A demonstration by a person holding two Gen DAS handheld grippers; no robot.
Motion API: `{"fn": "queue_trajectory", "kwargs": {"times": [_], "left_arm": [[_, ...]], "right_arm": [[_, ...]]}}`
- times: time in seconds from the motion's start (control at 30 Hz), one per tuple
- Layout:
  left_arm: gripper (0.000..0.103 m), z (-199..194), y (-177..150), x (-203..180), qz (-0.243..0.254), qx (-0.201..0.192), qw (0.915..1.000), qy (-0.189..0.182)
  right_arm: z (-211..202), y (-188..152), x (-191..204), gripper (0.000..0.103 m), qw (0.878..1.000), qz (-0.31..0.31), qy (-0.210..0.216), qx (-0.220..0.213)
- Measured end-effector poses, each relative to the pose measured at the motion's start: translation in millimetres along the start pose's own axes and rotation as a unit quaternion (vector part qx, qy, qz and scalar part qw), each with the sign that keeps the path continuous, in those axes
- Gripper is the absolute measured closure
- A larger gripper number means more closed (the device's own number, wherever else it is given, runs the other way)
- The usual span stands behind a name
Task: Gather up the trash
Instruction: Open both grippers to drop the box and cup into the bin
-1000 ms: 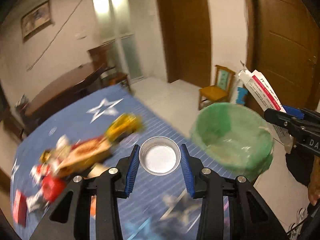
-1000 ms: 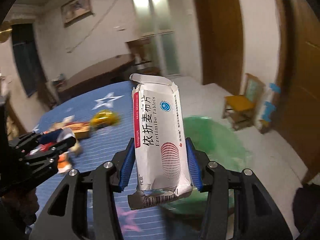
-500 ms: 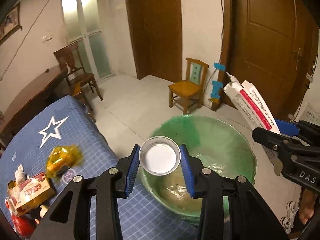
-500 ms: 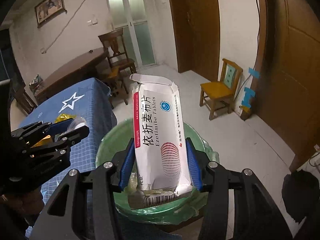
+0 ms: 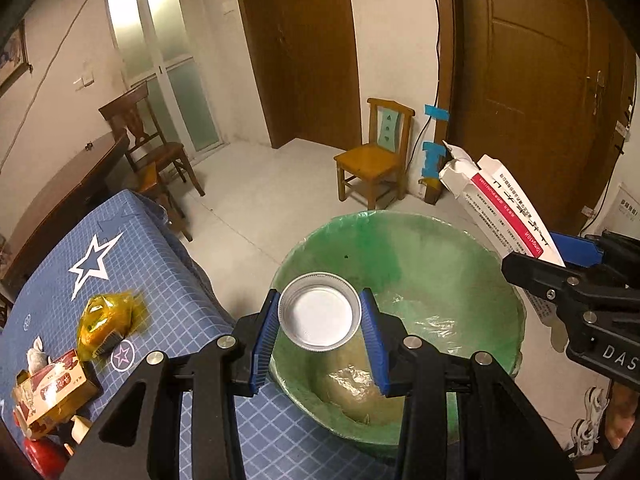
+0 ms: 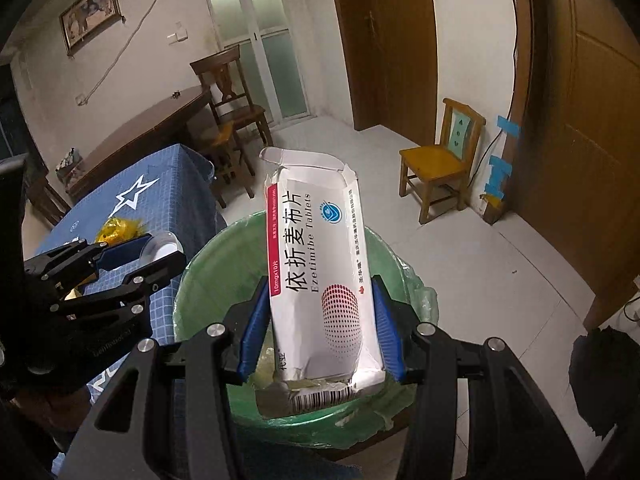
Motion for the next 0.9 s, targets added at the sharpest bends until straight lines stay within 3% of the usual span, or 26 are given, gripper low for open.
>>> {"fn": "queue_trajectory", "kwargs": {"times": [0.37, 0.47, 0.5, 0.53, 0.57, 0.9], "left_arm": [[0.061, 6, -2, -3, 0.006, -0.002, 0.9999, 0.010], [0.061, 9, -2, -2, 0.003, -0.004, 0.9999, 0.013], [0.057, 10, -2, -1, 0.001, -0.004, 0.9998, 0.018], [0.038, 11, -1, 1, -0.002, -0.001, 0.9997, 0.023], [0.032, 11, -1, 2, -0.006, 0.000, 0.9997, 0.025], [0.031, 7, -5, 8, -0.001, -0.003, 0.9995, 0.031]], "right_arm": [[10, 3, -1, 0.055, 1.000, -0.001, 0.001, 0.008], [16, 5, -3, 0.048, 1.000, -0.003, -0.002, 0.008], [19, 5, -3, 0.047, 1.000, -0.005, -0.008, 0.012], [23, 6, -5, 0.045, 1.000, -0.004, -0.013, 0.014], [25, 6, -6, 0.044, 1.000, -0.004, -0.015, 0.014], [25, 3, -11, 0.044, 1.000, 0.004, -0.011, 0.012]]}}
Point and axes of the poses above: each gripper's, at about its wrist camera, not at the fingertips, and z roughly the way its jaws point, x to its left, y to its top, the point moved 7 cm from there along z, roughly the way its jaws point, and after that the axes turned 3 degrees about -x, right-handed, at the moved point
